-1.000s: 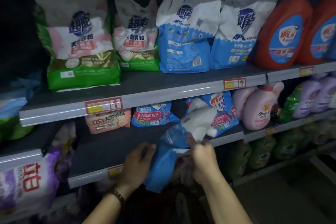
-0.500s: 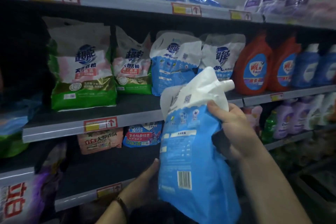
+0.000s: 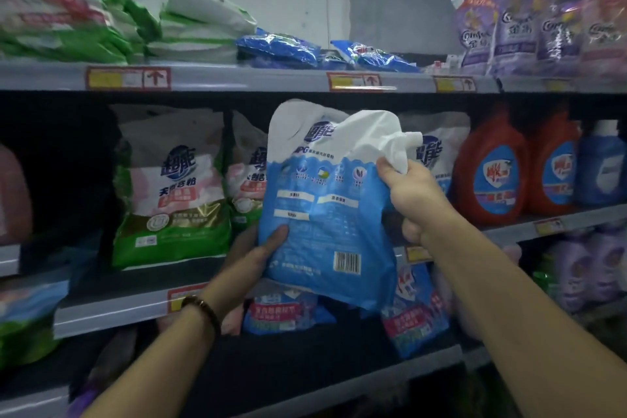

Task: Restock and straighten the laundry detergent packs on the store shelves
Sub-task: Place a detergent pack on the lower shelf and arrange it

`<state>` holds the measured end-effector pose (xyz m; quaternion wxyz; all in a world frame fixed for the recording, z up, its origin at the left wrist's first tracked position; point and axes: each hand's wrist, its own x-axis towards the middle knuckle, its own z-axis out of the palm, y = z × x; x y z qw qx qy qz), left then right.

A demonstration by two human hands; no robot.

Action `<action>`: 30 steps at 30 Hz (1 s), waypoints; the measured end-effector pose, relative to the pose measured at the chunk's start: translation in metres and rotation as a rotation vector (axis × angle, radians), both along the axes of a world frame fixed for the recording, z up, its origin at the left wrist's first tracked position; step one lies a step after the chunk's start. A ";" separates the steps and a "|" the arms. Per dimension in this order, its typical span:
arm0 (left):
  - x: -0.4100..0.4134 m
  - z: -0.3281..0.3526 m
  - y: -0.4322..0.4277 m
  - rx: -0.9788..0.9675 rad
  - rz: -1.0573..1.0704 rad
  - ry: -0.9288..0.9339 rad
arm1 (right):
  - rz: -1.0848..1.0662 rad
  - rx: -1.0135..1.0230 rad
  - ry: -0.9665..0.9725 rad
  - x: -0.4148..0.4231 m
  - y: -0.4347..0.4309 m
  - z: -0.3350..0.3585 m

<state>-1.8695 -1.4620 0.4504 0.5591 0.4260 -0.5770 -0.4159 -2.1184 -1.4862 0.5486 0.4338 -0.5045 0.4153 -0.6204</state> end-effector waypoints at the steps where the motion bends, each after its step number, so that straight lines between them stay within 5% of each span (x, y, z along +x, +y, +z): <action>1: 0.003 0.011 -0.011 -0.046 0.009 -0.028 | -0.007 0.002 -0.015 0.004 -0.014 0.006; 6: 0.022 0.038 -0.086 -0.156 0.171 -0.117 | -0.039 0.066 -0.029 0.031 -0.088 0.025; 10: 0.019 0.019 -0.119 -0.157 0.466 -0.110 | 0.042 0.182 0.194 0.044 -0.119 -0.010; 13: 0.004 -0.014 -0.119 -0.140 0.338 -0.379 | 0.084 0.176 0.424 0.047 -0.125 -0.066; 16: -0.003 -0.037 -0.118 -0.108 0.418 -0.617 | 0.051 0.112 0.418 0.051 -0.119 -0.096; 24: -0.007 -0.037 -0.089 -0.194 0.411 -0.616 | -0.063 0.010 0.465 0.048 -0.090 -0.107; 30: -0.001 -0.056 -0.029 -0.301 0.270 -0.459 | -0.112 0.063 0.329 0.034 -0.061 -0.133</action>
